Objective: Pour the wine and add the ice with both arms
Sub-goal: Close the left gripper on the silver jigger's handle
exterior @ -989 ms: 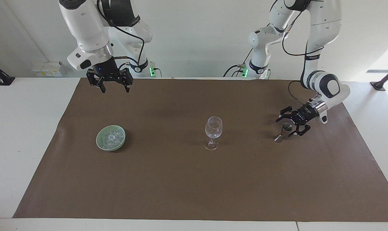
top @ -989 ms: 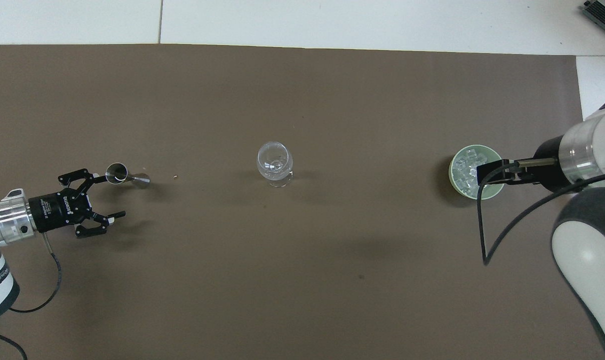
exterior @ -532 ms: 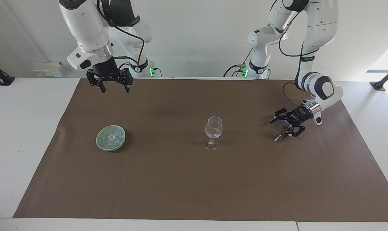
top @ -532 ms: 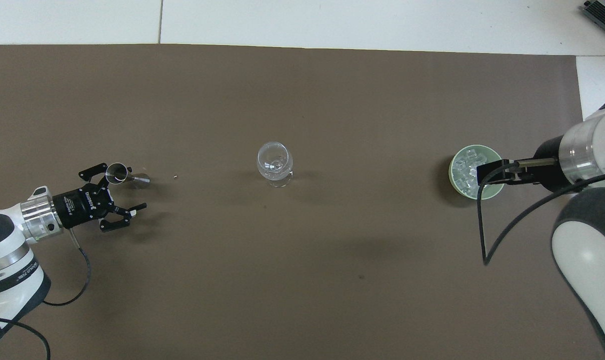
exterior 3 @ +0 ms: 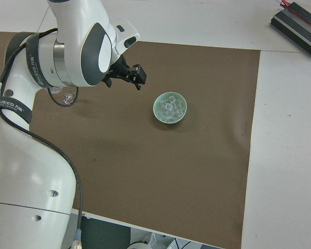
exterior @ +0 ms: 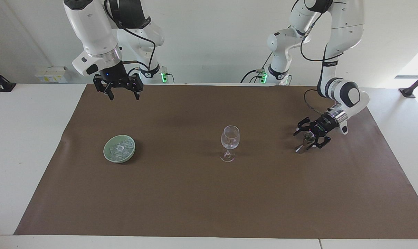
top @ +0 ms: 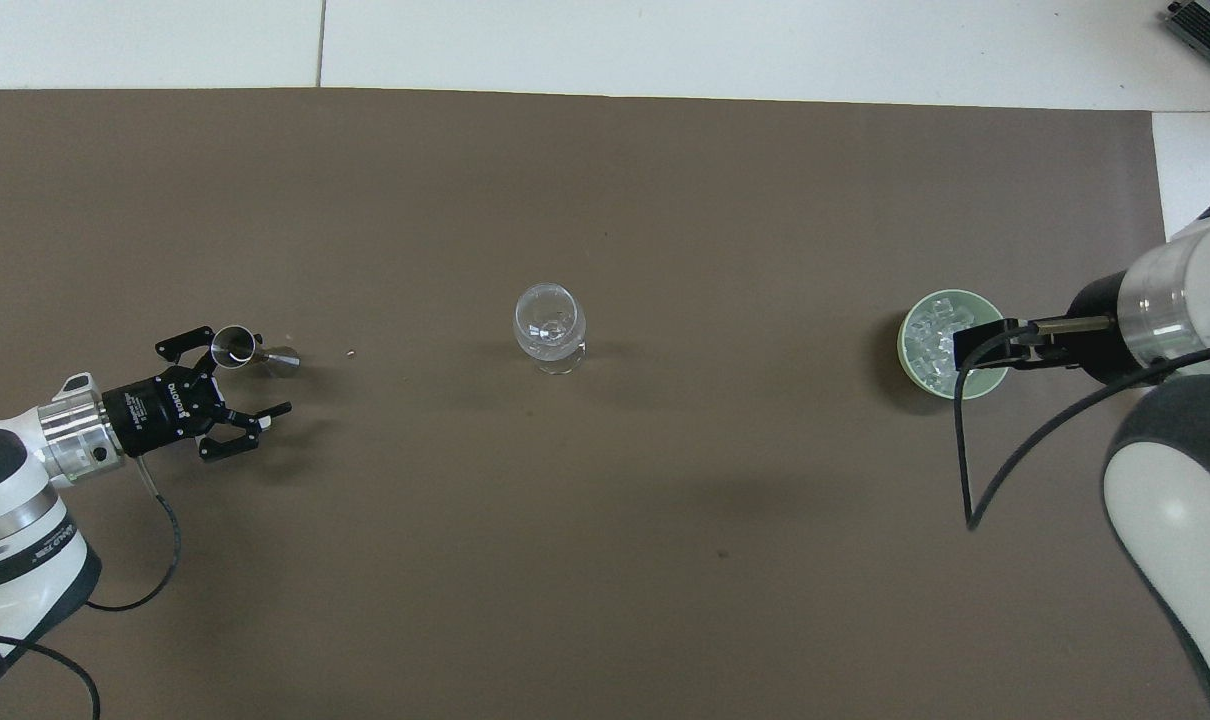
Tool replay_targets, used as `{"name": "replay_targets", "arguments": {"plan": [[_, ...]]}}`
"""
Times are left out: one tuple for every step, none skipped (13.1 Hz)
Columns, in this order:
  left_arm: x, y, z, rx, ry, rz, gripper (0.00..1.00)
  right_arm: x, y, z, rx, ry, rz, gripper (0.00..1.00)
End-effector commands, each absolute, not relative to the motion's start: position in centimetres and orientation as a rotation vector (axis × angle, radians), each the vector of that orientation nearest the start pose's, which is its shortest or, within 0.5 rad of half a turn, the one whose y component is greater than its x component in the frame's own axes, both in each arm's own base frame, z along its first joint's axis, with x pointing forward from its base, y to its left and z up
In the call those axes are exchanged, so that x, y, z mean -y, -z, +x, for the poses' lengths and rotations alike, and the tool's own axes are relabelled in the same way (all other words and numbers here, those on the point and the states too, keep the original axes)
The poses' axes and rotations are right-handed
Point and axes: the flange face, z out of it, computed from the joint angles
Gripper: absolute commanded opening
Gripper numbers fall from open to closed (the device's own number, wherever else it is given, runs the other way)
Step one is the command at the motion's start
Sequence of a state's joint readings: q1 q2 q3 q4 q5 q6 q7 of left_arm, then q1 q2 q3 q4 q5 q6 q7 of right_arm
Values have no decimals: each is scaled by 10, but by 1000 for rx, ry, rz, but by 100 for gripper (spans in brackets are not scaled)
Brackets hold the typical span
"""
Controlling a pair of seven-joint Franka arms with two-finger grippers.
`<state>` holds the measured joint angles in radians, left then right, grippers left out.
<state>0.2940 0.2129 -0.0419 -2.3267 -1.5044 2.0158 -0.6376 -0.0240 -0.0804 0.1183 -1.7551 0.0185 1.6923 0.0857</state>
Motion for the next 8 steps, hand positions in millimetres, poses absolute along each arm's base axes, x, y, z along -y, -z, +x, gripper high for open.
{"name": "replay_targets", "arguments": {"plan": [[-70,-245,497,-1731,672,1060,86,-52,-592,528,35,21,-3125,100],[-73,-245,498,-1741,659,1058,86,-52,-592,528,35,21,-3125,100],[-73,-242,497,-1752,658,1056,86,-52,-592,528,35,21,-3125,100],[-74,-241,497,-1753,656,1056,83,-52,-592,528,35,21,-3125,100],[-74,-242,497,-1752,654,1055,79,-51,-592,528,33,21,-3125,100],[-75,-241,497,-1755,653,1053,76,-51,-592,528,33,21,-3125,100],[-75,-241,497,-1754,652,1054,75,-52,-592,528,35,21,-3125,100],[-75,-242,497,-1753,652,1050,74,-52,-592,528,35,21,-3125,100]]}}
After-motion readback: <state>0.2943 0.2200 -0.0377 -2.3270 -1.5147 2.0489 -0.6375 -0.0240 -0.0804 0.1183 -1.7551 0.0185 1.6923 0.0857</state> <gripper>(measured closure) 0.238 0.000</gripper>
